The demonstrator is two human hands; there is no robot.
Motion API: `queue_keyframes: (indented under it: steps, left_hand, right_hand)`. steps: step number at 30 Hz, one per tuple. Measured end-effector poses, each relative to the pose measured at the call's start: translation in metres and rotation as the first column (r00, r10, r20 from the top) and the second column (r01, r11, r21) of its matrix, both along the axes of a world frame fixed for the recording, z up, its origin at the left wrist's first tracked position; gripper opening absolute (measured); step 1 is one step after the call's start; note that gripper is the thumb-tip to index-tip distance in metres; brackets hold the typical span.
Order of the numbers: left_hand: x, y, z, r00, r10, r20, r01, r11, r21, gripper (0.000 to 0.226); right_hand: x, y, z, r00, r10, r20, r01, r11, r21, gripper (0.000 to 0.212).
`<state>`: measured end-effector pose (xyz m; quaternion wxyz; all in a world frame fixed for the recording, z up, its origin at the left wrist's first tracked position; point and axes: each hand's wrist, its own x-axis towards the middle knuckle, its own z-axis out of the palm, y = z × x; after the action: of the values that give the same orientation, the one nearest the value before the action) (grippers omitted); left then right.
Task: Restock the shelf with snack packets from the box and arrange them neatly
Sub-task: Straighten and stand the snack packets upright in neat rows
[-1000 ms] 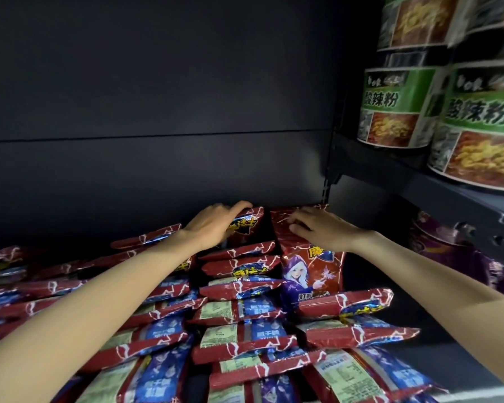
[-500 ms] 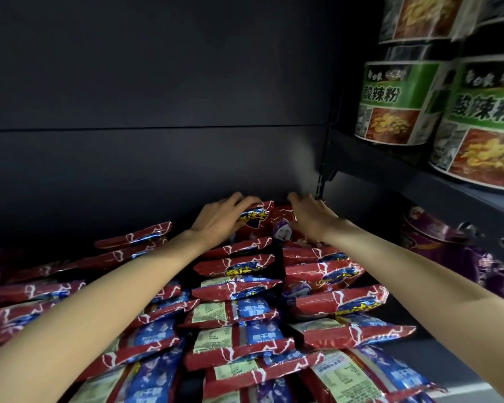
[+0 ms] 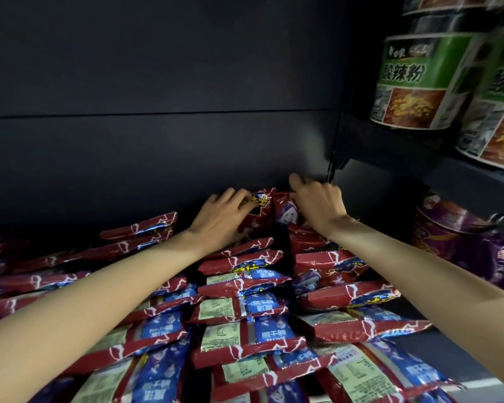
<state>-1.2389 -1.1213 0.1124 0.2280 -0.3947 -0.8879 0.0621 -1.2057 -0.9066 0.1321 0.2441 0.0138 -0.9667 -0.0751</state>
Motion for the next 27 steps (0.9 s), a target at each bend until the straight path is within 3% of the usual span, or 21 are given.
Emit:
queue_keyframes:
  steps: [3,7,10,14,17,22,27]
  left_hand:
    - [0.000,-0.003,0.007,0.998,0.025,0.056,-0.027,0.999,0.029,0.074]
    - [-0.007,0.003,0.010,0.997,0.062,0.048,-0.061,0.998,-0.023,0.072]
    - [-0.009,0.011,0.010,0.997,0.078,0.012,-0.077,0.994,-0.078,0.071]
    - [-0.014,0.012,0.014,0.994,0.097,-0.041,-0.103,0.982,-0.156,0.087]
    - [-0.015,0.001,0.012,0.996,0.052,0.069,-0.045,0.994,-0.100,0.087]
    - [-0.013,-0.008,0.009,0.982,-0.010,0.191,0.015,1.000,-0.022,0.089]
    - [-0.017,0.002,0.008,1.000,0.010,-0.012,-0.011,0.994,-0.108,0.093]
  right_hand:
    - [-0.002,0.000,-0.004,0.997,0.079,-0.018,-0.081,0.984,-0.157,0.022]
    - [0.000,0.003,-0.012,0.982,0.170,0.087,-0.143,0.956,-0.258,0.030]
    - [0.000,0.004,-0.011,0.989,0.110,0.104,-0.082,0.967,-0.242,0.035]
    - [0.002,0.005,-0.009,0.999,-0.012,0.036,0.021,0.965,-0.262,0.029]
    - [-0.001,0.006,-0.005,0.997,-0.060,-0.045,0.041,0.940,-0.339,0.030]
    - [-0.003,0.005,-0.013,0.990,0.143,-0.014,-0.136,0.908,-0.397,0.031]
    - [0.001,0.011,-0.019,0.962,0.240,0.126,-0.170,0.896,-0.410,0.048]
